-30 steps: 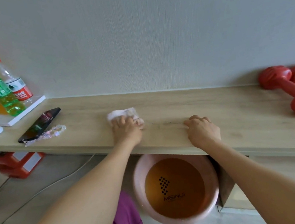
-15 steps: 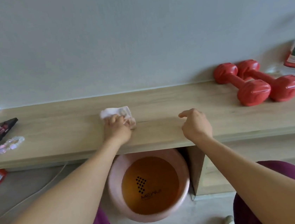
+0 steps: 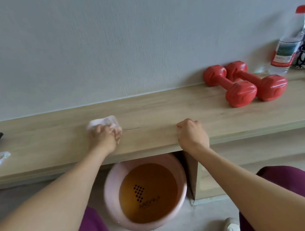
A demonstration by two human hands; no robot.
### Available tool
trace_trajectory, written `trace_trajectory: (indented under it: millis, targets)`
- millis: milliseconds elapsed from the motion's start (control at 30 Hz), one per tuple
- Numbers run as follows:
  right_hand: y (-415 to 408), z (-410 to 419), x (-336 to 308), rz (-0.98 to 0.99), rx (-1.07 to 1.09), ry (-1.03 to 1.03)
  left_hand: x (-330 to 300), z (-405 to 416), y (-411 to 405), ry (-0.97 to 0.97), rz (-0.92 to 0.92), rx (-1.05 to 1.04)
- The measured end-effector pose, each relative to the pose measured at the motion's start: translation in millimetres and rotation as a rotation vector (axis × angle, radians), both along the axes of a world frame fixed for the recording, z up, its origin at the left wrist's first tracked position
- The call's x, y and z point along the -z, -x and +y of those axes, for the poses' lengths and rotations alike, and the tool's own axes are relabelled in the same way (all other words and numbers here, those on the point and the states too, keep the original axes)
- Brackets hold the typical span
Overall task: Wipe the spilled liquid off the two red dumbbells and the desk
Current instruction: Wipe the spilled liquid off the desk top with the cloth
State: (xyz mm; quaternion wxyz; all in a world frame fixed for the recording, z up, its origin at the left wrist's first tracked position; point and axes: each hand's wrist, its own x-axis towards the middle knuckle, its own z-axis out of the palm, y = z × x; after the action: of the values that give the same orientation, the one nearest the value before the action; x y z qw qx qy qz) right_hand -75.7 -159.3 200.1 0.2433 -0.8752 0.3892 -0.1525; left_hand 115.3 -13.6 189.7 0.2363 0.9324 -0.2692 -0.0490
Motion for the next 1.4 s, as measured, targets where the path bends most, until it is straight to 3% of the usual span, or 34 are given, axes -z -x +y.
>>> trace_trajectory:
  millis: [67, 200, 267, 467, 533, 700, 767, 1033, 1133, 1233, 1400]
  targets:
    - [-9, 6, -3, 0.035, -0.035, 0.014, -3, -9, 14, -0.056, -0.030, -0.054]
    - [-26, 7, -2, 0.047, -0.029, 0.020, 11, -45, 68, 0.020, -0.001, 0.399]
    - [-28, 1, -1, 0.019, 0.017, 0.002, 4, -40, 60, 0.032, 0.051, 0.510]
    - [-13, -19, 0, -0.082, 0.081, -0.079, 1, -27, 10, -0.151, -0.081, 0.045]
    - [-7, -18, 1, -0.098, 0.063, -0.099, 1, -43, 30, -0.096, -0.084, 0.070]
    - [14, -11, -6, -0.127, 0.064, -0.094, -9, -82, 121, 0.115, 0.109, 0.475]
    - [30, -8, -7, -0.115, 0.064, -0.073, -12, -82, 139, 0.144, 0.124, 0.524]
    - [70, 36, -21, 0.037, -0.096, -0.038, -17, -22, 177, 0.143, 0.012, 0.429]
    - [70, 58, -8, 0.108, -0.164, -0.079, -7, 6, 172, -0.013, 0.001, 0.422]
    - [61, 71, 18, 0.181, -0.244, -0.143, 16, 28, 169, -0.123, 0.131, 0.413]
    - [37, 75, 64, 0.290, -0.309, -0.176, 70, 42, 149, -0.090, 0.248, 0.305]
